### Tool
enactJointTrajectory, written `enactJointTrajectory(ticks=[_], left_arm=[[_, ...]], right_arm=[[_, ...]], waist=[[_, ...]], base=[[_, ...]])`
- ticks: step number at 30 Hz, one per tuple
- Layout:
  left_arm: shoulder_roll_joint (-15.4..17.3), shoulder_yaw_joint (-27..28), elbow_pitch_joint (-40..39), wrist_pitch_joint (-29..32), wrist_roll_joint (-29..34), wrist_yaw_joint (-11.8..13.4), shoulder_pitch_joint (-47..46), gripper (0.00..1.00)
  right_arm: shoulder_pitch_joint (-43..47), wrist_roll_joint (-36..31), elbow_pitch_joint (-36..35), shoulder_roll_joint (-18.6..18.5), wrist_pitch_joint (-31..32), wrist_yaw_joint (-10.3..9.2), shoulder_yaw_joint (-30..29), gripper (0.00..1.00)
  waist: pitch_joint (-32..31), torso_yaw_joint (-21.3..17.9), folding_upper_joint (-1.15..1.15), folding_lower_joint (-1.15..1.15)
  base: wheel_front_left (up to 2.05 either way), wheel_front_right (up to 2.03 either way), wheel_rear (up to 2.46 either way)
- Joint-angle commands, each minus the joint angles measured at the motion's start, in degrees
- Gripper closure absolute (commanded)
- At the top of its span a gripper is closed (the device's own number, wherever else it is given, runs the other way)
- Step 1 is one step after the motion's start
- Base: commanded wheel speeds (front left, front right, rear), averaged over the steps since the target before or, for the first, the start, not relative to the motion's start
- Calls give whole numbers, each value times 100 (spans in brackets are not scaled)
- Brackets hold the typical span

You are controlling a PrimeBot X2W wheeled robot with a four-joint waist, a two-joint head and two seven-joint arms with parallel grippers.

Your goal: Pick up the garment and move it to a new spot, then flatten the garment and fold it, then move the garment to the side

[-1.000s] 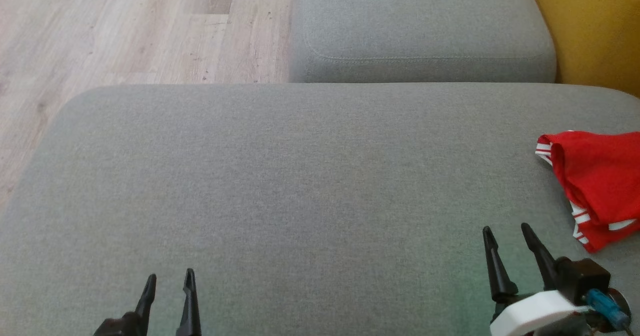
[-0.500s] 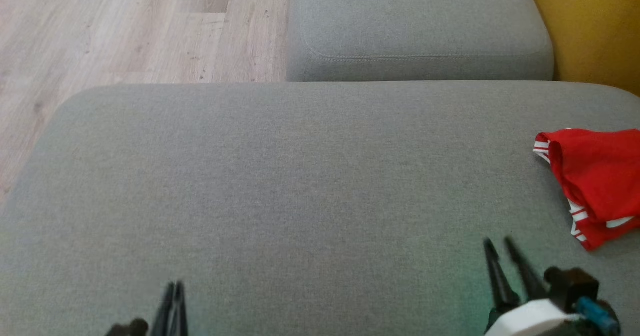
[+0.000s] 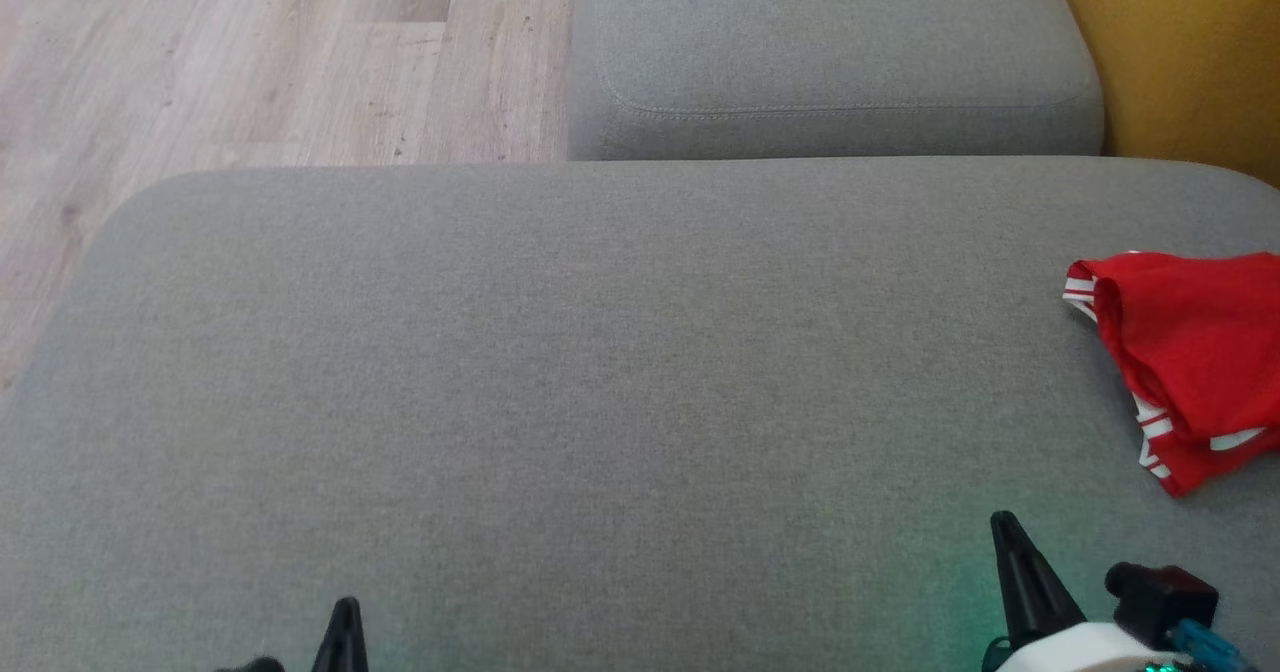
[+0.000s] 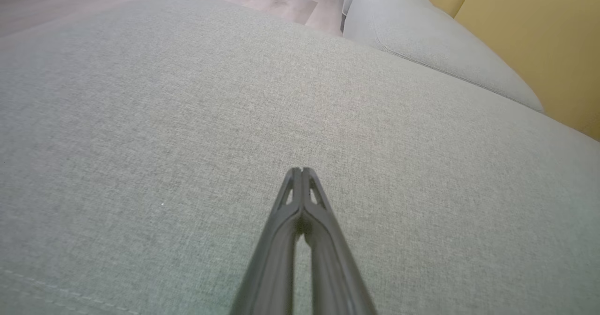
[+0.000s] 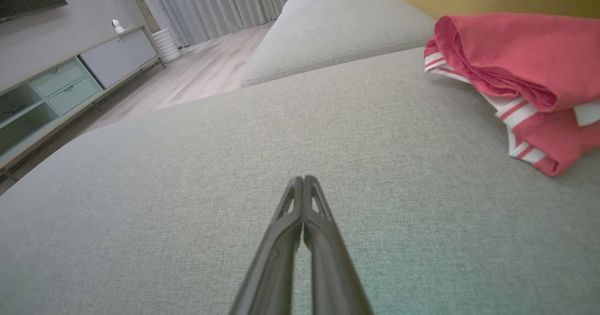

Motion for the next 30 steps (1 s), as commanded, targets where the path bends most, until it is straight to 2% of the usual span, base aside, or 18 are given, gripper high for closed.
enactJointTrajectory(ticks=[1, 30], left_arm=[[8, 195, -125, 29, -118, -62, -284, 100], [-357, 988, -26, 435, -1322, -629, -603, 100]], right_arm=[[-289, 214, -161, -49, 21, 8, -26, 100], [-637, 2173, -90, -115, 195, 17, -144, 100]], waist=[[5, -7, 0, 0], [88, -111, 0, 0]], base=[[0, 0, 0], [0, 0, 0]])
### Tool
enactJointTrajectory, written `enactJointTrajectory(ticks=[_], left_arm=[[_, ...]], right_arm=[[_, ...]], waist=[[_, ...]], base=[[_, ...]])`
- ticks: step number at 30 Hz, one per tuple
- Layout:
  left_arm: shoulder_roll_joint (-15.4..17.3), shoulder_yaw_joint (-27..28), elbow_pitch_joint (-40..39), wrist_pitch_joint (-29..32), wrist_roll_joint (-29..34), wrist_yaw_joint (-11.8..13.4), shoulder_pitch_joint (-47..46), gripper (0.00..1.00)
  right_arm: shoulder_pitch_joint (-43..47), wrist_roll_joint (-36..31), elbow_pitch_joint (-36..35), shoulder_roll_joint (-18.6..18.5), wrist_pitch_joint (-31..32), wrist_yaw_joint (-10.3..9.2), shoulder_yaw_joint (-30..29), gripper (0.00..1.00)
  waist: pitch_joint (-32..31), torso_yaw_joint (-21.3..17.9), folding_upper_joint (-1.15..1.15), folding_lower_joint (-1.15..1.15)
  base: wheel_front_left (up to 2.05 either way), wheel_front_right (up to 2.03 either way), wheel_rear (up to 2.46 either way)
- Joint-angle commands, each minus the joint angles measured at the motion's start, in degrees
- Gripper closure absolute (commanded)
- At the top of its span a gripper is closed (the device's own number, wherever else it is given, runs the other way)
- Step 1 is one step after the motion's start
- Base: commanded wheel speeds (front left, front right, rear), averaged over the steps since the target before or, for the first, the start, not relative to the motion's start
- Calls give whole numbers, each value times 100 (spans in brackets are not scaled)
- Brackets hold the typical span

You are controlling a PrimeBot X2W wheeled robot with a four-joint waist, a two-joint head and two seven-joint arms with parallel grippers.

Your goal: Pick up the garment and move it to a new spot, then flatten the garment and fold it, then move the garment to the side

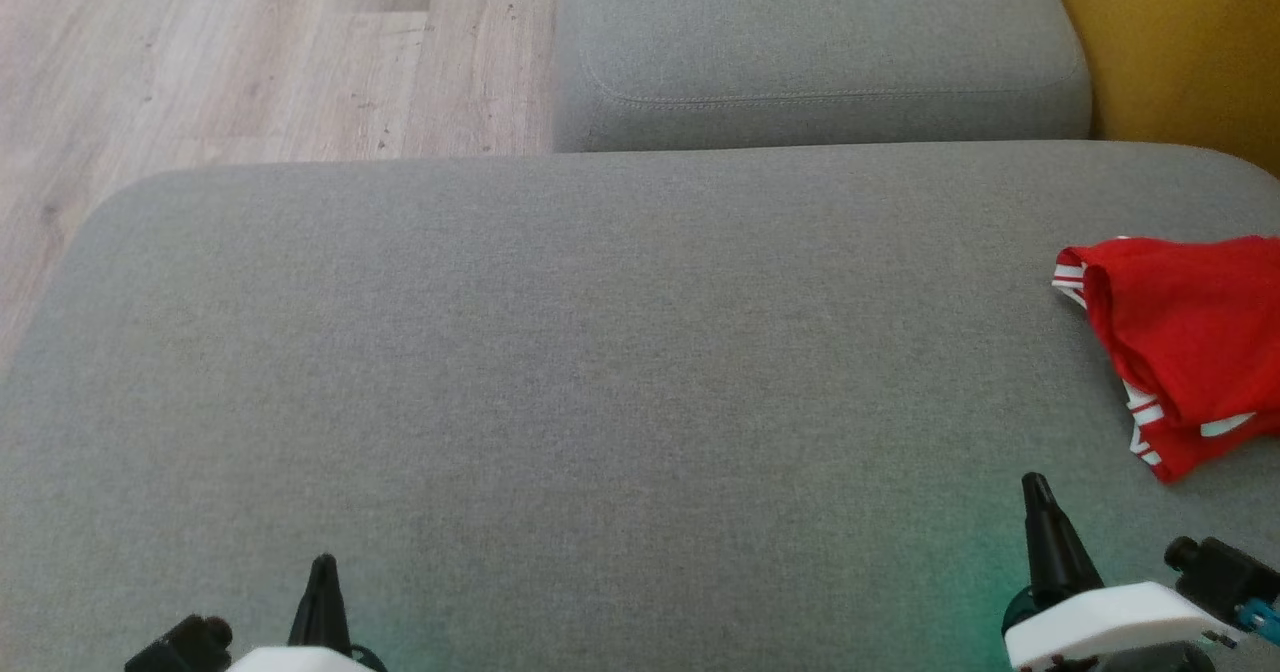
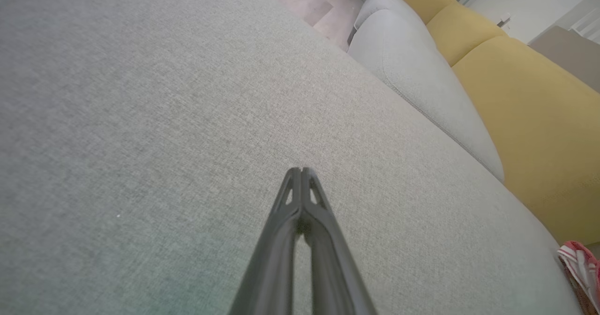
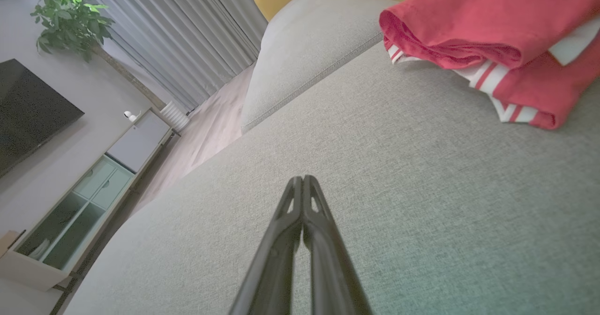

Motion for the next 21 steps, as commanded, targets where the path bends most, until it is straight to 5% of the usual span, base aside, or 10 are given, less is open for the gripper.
enactJointTrajectory(ticks=[1, 21], left_arm=[[-1, 200, -127, 53, -96, -66, -291, 100], [-285, 808, -67, 367, -987, -488, -523, 100]], right_arm=[[-296, 167, -171, -104, 26, 17, -11, 100], [-557, 1607, -117, -129, 183, 24, -133, 100]], waist=[[3, -4, 0, 0], [66, -82, 0, 0]], base=[[0, 0, 0], [0, 0, 0]])
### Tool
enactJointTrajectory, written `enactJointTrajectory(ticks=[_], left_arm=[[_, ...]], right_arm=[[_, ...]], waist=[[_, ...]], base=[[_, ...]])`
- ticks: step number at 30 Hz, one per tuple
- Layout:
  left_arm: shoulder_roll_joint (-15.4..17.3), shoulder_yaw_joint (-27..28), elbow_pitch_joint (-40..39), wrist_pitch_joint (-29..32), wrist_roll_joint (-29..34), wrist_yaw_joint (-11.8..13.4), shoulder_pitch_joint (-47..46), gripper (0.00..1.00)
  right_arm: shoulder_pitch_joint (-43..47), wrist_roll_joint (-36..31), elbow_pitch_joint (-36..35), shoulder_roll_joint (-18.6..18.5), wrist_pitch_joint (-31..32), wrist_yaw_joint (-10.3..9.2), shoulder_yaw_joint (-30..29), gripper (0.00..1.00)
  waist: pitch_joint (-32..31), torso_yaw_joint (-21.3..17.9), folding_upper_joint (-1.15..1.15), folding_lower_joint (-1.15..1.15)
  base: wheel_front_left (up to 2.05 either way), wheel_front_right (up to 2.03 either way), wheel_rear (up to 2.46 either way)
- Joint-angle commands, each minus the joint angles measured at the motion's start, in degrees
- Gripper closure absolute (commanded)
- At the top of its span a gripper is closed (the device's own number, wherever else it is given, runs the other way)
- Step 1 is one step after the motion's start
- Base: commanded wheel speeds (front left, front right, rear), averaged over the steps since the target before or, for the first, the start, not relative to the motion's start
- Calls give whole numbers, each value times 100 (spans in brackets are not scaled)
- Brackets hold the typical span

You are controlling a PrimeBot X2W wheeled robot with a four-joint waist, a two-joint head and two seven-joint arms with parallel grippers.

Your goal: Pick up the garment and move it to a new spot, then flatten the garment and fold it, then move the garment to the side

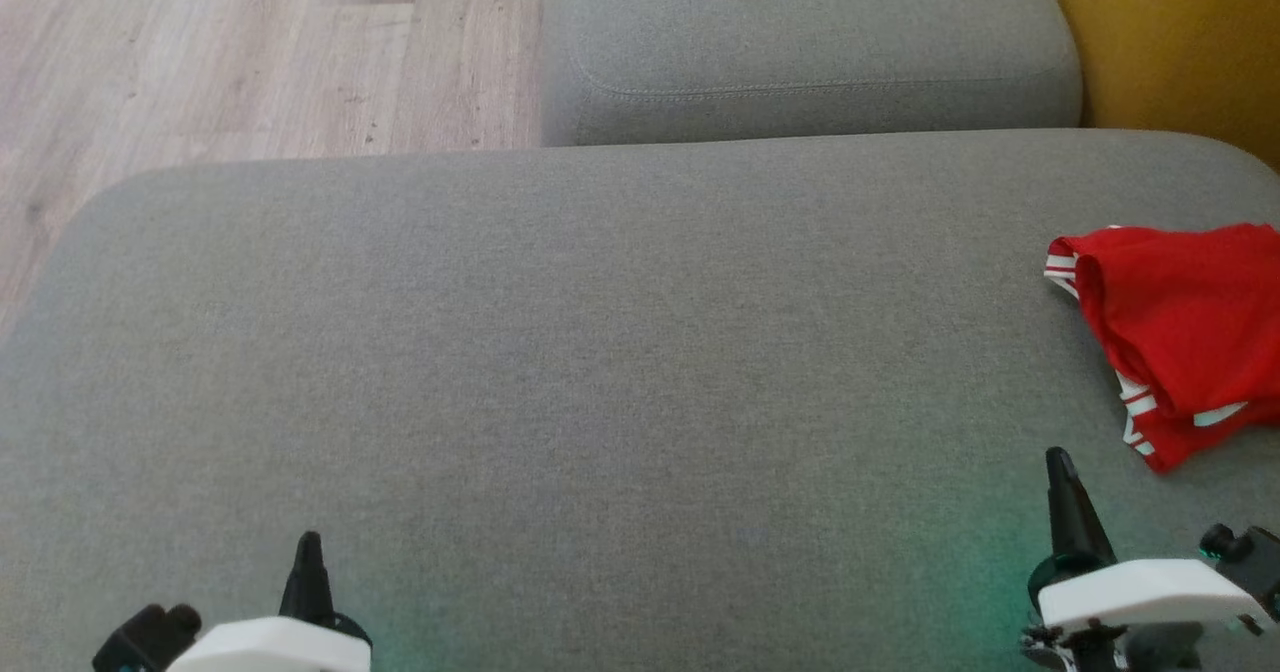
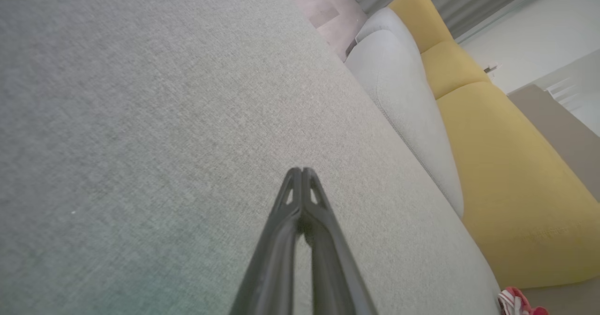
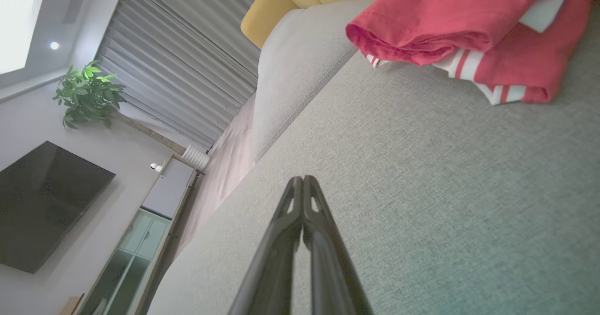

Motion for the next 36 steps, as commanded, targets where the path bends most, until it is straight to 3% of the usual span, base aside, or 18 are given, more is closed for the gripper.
enactJointTrajectory(ticks=[1, 36], left_arm=[[-12, 251, -146, 33, -97, -79, -350, 100], [-481, 1251, -43, 554, -1529, -762, -730, 100]], right_arm=[[-316, 170, -154, -120, 14, 24, 16, 100], [-742, 2471, -65, -134, 300, 35, -220, 100]], waist=[[4, -5, 0, 0], [105, -131, 0, 0]], base=[[0, 0, 0], [0, 0, 0]])
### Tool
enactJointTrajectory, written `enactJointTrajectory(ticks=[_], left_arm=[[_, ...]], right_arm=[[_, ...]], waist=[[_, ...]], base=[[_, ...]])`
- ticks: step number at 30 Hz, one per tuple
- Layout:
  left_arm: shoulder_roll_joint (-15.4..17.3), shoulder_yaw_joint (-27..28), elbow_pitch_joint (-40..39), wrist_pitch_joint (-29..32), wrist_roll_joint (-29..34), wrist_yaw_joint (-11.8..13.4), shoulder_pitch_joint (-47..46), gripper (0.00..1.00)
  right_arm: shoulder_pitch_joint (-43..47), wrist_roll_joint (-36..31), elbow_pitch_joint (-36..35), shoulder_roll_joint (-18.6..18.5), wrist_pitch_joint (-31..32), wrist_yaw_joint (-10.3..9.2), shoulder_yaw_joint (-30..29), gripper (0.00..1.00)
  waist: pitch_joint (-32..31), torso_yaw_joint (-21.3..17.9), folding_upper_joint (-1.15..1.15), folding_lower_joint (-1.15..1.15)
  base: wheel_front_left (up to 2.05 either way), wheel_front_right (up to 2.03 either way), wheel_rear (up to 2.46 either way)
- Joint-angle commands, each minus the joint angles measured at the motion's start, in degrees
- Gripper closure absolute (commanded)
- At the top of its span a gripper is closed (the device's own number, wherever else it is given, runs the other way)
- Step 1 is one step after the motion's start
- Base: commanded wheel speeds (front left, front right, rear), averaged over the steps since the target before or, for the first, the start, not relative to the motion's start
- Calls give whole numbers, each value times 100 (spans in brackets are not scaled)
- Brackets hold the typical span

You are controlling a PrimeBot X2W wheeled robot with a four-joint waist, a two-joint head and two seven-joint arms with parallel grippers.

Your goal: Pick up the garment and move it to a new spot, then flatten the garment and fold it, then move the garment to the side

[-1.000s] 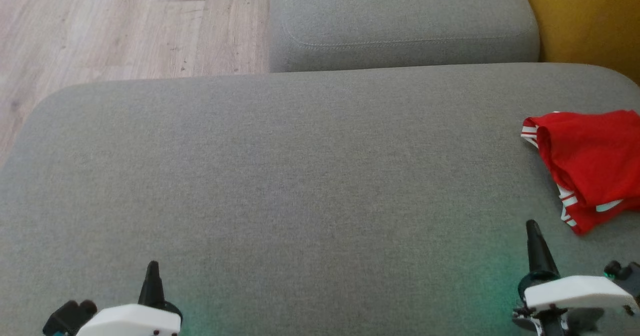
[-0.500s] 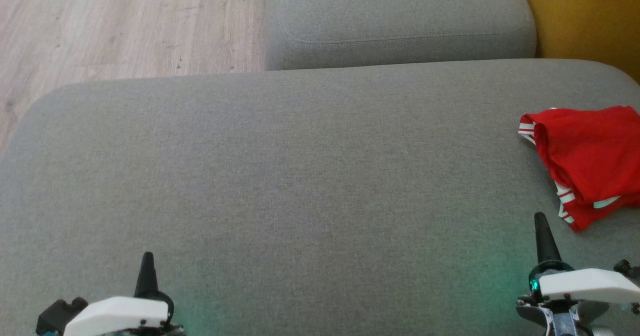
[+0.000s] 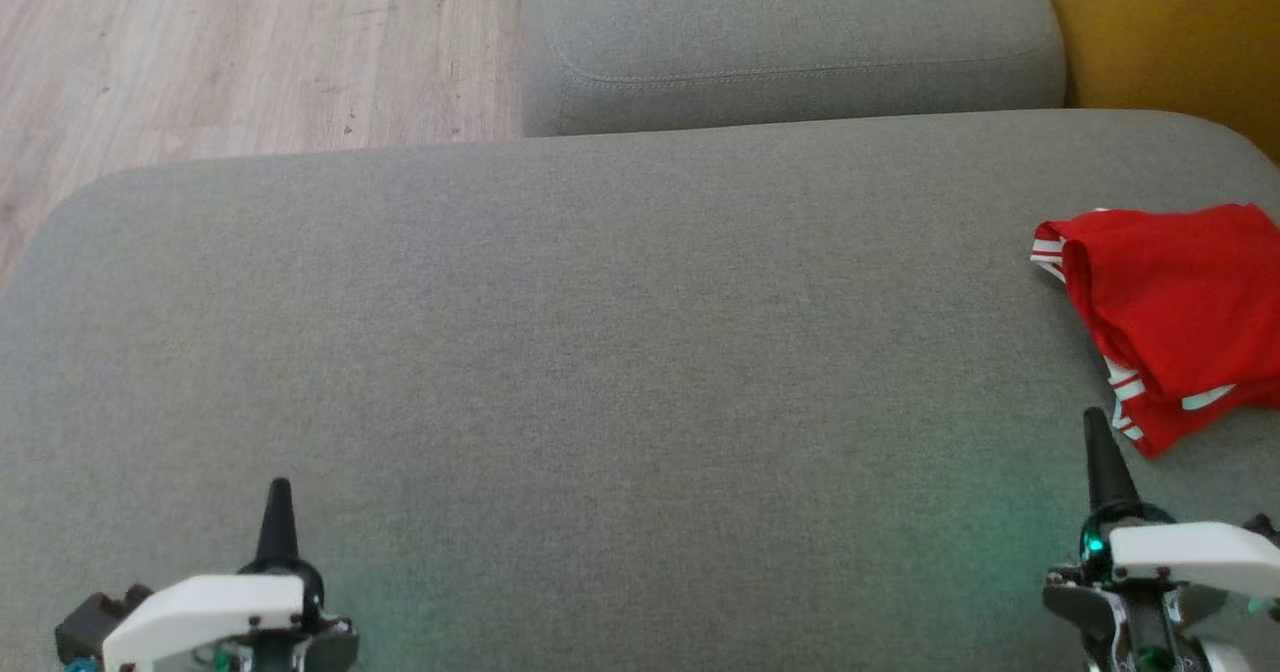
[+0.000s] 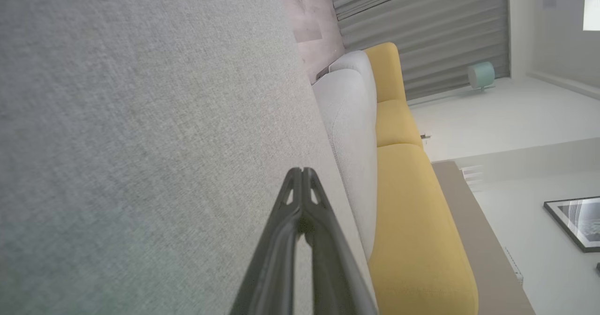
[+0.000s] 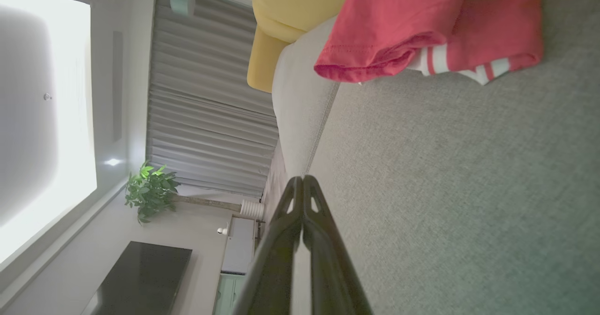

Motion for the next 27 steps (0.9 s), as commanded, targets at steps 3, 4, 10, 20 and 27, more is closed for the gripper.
enactJointTrajectory(ticks=[3, 4, 10, 20, 27], left_arm=[[-12, 322, -137, 71, -196, -118, -383, 100], [-26, 352, -134, 87, -238, -138, -394, 100], [-110, 529, -115, 180, -490, -259, -461, 100], [-250, 826, -84, 335, -910, -460, -573, 100], [-333, 1003, -66, 428, -1160, -580, -640, 100]], right_arm=[[-381, 330, -174, -128, 48, 36, 53, 100], [-393, 398, -172, -128, 57, 37, 45, 100], [-469, 801, -156, -128, 111, 39, 0, 100], [-595, 1472, -129, -127, 201, 42, -77, 100], [-670, 1872, -113, -125, 255, 44, -124, 100]], waist=[[10, -13, 0, 0], [13, -16, 0, 0], [31, -39, 0, 0], [61, -76, 0, 0], [79, -98, 0, 0]], base=[[0, 0, 0], [0, 0, 0], [0, 0, 0], [0, 0, 0], [0, 0, 0]])
